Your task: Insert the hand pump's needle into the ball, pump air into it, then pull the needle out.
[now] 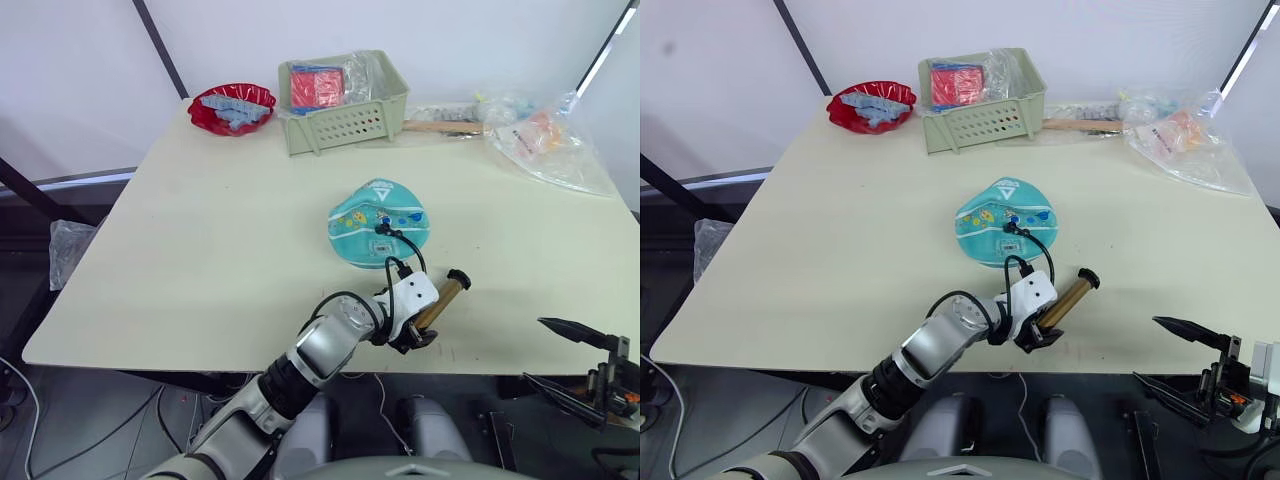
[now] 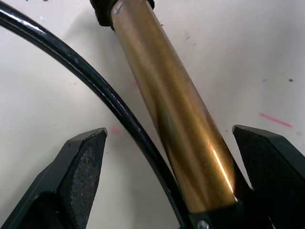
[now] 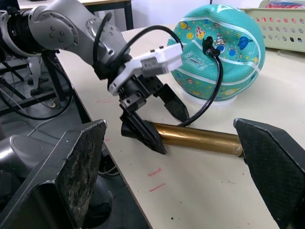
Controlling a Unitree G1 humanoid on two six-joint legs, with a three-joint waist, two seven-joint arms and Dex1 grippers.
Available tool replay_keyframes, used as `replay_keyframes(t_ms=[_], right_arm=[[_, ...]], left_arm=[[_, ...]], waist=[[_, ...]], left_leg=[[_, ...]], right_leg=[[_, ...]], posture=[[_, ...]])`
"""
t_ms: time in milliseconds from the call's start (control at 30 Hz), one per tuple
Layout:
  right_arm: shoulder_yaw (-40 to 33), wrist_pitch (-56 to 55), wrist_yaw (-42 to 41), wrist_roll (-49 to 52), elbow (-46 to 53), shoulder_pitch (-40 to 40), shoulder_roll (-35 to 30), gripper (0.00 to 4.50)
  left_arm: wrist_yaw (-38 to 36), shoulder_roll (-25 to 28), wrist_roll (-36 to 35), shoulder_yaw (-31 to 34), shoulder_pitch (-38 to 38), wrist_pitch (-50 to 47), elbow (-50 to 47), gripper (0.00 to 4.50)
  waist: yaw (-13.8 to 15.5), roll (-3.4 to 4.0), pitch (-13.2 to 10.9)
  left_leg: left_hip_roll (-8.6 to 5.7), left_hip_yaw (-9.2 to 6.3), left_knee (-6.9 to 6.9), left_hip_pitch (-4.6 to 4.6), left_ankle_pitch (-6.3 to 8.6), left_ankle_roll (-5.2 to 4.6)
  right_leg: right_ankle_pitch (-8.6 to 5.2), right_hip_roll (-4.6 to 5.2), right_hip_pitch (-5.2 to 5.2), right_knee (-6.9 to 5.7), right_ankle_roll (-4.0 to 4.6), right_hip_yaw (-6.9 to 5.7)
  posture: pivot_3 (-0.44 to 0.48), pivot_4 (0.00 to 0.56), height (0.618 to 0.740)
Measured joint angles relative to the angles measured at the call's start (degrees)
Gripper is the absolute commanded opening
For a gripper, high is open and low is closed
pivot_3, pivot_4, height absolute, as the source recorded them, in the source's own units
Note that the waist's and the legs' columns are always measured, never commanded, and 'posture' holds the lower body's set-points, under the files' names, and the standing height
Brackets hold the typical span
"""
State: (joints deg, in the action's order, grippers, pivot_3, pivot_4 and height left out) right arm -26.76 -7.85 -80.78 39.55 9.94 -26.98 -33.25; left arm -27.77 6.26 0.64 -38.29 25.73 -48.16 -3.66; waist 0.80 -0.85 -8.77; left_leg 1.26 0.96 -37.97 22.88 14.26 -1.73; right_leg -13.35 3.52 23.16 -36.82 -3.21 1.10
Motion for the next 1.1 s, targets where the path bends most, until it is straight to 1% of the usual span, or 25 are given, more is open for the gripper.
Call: replay_keyframes(t_ms=[100, 367, 400, 433, 467, 500, 533, 567, 600, 667, 900, 1100], right_arm=[[0.01, -0.01, 0.00, -0.09, 0.00, 0.06, 0.12, 4.50], [0.01, -0.46, -0.09, -0.21, -0.77, 0.43, 0.39, 4.50], [0.01, -0.65, -0.10, -0.26, -0.97, 0.42, 0.40, 4.50], [0.01, -0.83, -0.09, -0.27, -1.09, 0.42, 0.43, 4.50], [0.01, -1.10, -0.05, -0.26, -1.11, 0.55, 0.52, 4.50], [0.01, -1.13, -0.04, -0.25, -1.11, 0.66, 0.53, 4.50], [0.01, -1.14, -0.04, -0.25, -1.11, 0.67, 0.53, 4.50], [0.01, -1.14, -0.04, -0.24, -1.12, 0.62, 0.55, 4.50], [0.01, -1.14, -0.03, -0.23, -1.13, 0.65, 0.57, 4.50], [0.01, -1.13, 0.07, -0.20, -1.13, 0.87, 0.58, 4.50], [0.74, -1.11, 0.22, -0.22, -1.22, 1.75, 0.61, 4.50], [1.69, -1.03, 1.19, -0.23, -1.40, 2.55, 0.90, 4.50]], left_arm=[[1.73, -1.14, 0.86, 0.03, 0.00, 0.91, 0.96, 4.47], [2.85, -0.90, 1.90, 0.23, -0.53, 1.61, 1.24, 4.47], [2.83, -0.48, 1.93, 0.42, -0.98, 1.93, 0.74, 3.95], [2.76, -0.25, 1.92, 0.54, -1.23, 2.22, 0.35, 3.76], [2.63, -0.03, 1.81, 0.85, -1.37, 2.54, -0.43, 3.30], [2.56, 0.20, 1.83, 1.16, -1.39, 2.72, -0.97, 2.65], [2.56, 0.21, 1.81, 1.24, -1.43, 2.76, -1.03, 2.57], [2.47, 0.32, 1.54, 1.76, -1.71, 2.90, -1.57, 2.21], [2.06, 0.52, 1.36, 1.88, -1.94, 3.18, -2.43, 1.76], [1.74, 1.46, 1.41, 2.18, -2.18, 3.50, -2.44, 1.29], [-0.76, 3.94, 1.19, 3.21, -2.29, 4.48, -3.26, 1.27], [-6.25, 7.22, -0.91, 4.35, -2.51, 7.34, -3.68, 1.27]], waist=[[-0.01, 0.00, 0.00], [-0.04, 0.01, 0.00], [-0.08, 0.01, 0.01], [-0.08, 0.02, 0.01], [-0.06, 0.01, 0.01], [-0.04, 0.02, 0.01], [-0.06, 0.02, 0.01], [-0.08, 0.02, 0.01], [-0.08, 0.03, 0.01], [-0.11, 0.03, 0.02], [-0.07, 0.03, 0.02], [-0.05, 0.04, 0.01]], left_leg=[[0.00, -0.02, -0.02, 0.02, 0.00, 0.00], [0.00, -0.03, -0.03, 0.02, 0.00, 0.00], [0.01, -0.03, -0.03, 0.01, 0.00, 0.00], [0.02, -0.04, -0.03, 0.01, 0.00, 0.00], [0.02, -0.04, -0.03, 0.01, 0.00, 0.00], [0.02, -0.04, -0.06, 0.00, 0.00, 0.00], [0.02, -0.04, -0.08, 0.00, 0.00, 0.00], [0.03, -0.05, -0.09, 0.00, 0.00, 0.00], [0.03, -0.05, -0.10, 0.00, 0.00, 0.00], [0.03, -0.04, -0.11, -0.01, 0.00, 0.00], [0.03, -0.04, -0.11, 0.01, 0.00, 0.00], [0.03, -0.03, -0.11, 0.01, 0.00, 0.00]], right_leg=[[0.00, 0.00, 0.00, 0.00, -0.01, 0.00], [0.02, 0.00, 0.00, -0.01, 0.02, 0.00], [0.02, 0.00, 0.00, -0.01, 0.02, 0.00], [0.04, 0.00, 0.00, -0.01, 0.05, 0.00], [0.04, -0.01, 0.00, -0.01, 0.05, -0.01], [0.03, 0.00, -0.01, -0.02, 0.04, -0.01], [0.01, 0.00, -0.01, -0.02, -0.01, -0.01], [0.00, 0.00, -0.01, -0.02, -0.03, 0.00], [0.00, 0.00, -0.01, -0.03, -0.03, 0.00], [0.01, -0.01, -0.01, -0.05, -0.04, 0.00], [0.04, -0.01, -0.01, -0.06, 0.03, 0.00], [0.06, -0.01, 0.00, -0.06, 0.06, 0.00]], posture=[[0.000, 0.150, 0.738], [0.000, 0.150, 0.738], [0.000, 0.150, 0.738], [0.000, 0.150, 0.738], [0.000, 0.150, 0.738], [0.000, 0.150, 0.738], [0.000, 0.150, 0.738], [0.000, 0.150, 0.738], [0.000, 0.150, 0.738], [0.000, 0.150, 0.738], [0.000, 0.150, 0.738], [0.000, 0.150, 0.738]])
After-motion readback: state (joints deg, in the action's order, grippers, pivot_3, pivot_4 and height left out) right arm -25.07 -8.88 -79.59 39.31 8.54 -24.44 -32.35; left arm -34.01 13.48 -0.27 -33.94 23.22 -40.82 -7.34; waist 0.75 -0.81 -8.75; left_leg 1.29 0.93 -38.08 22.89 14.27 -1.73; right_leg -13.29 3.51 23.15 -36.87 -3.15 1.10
